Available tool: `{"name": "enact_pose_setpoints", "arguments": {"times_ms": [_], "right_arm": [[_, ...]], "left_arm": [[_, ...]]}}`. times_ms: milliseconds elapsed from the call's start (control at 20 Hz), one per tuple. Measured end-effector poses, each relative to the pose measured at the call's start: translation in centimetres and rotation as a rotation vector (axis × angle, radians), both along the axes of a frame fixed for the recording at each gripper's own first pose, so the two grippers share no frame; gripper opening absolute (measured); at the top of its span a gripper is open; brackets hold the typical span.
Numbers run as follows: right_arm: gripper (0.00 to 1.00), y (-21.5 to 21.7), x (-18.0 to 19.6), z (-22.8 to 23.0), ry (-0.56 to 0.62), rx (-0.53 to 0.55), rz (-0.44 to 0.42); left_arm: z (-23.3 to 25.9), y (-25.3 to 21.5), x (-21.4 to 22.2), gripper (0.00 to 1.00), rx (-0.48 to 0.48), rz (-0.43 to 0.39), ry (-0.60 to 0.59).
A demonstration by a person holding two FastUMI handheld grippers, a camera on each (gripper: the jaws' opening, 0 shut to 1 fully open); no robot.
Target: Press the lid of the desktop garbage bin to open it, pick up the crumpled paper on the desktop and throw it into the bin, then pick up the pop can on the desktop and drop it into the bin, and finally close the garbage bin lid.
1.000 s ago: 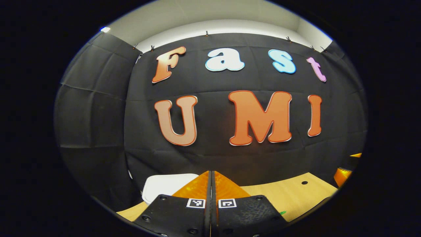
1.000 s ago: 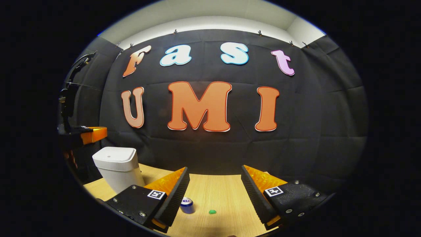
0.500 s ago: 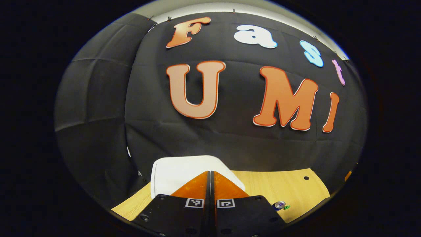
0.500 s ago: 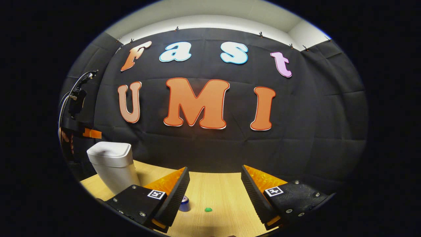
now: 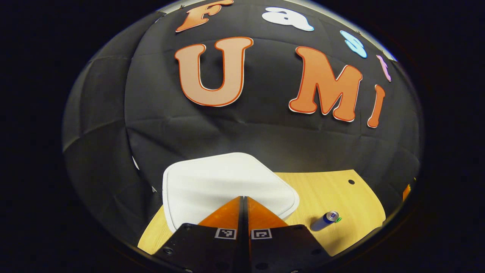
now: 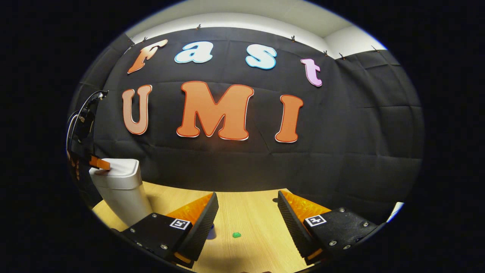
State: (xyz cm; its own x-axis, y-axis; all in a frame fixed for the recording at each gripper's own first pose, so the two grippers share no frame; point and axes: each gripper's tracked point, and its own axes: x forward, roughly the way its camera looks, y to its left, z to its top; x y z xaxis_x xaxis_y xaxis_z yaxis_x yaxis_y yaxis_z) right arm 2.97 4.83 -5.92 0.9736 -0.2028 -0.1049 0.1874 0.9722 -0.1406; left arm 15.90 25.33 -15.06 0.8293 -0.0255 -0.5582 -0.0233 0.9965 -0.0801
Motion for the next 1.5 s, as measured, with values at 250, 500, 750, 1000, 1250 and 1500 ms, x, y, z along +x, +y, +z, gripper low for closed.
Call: {"name": "enact_pose_setpoints", "arguments": {"times_ms": [250,500,750,1000,1250,1500], "right_arm": [[0.94,-0.7,1.4,-1.0,0.025,0.027,0.038],[0.94,-2.7,3.3,-1.6,0.034,0.052,0.110],[0.94,-4.5,4.4,-3.4,0.070,0.068,0.146],[0.94,-4.7,5.0,-5.4,0.098,0.053,0.188],[0.94,-4.6,5.7,-8.2,0.142,0.060,0.220],[0.94,-4.2,7.0,-12.3,0.209,0.069,0.245]], "left_arm": [[-0.2,-0.5,-1.4,0.00,0.014,0.037,0.032],[1.1,-0.7,-1.0,0.00,0.031,0.106,-0.017],[7.8,-0.1,-1.0,0.00,0.148,0.193,-0.234],[11.0,-2.7,-2.8,0.02,0.153,0.204,-0.330],[13.6,-5.6,-4.0,0.30,0.145,0.181,-0.414],[15.1,-8.3,-5.3,0.52,0.148,0.153,-0.456]]}}
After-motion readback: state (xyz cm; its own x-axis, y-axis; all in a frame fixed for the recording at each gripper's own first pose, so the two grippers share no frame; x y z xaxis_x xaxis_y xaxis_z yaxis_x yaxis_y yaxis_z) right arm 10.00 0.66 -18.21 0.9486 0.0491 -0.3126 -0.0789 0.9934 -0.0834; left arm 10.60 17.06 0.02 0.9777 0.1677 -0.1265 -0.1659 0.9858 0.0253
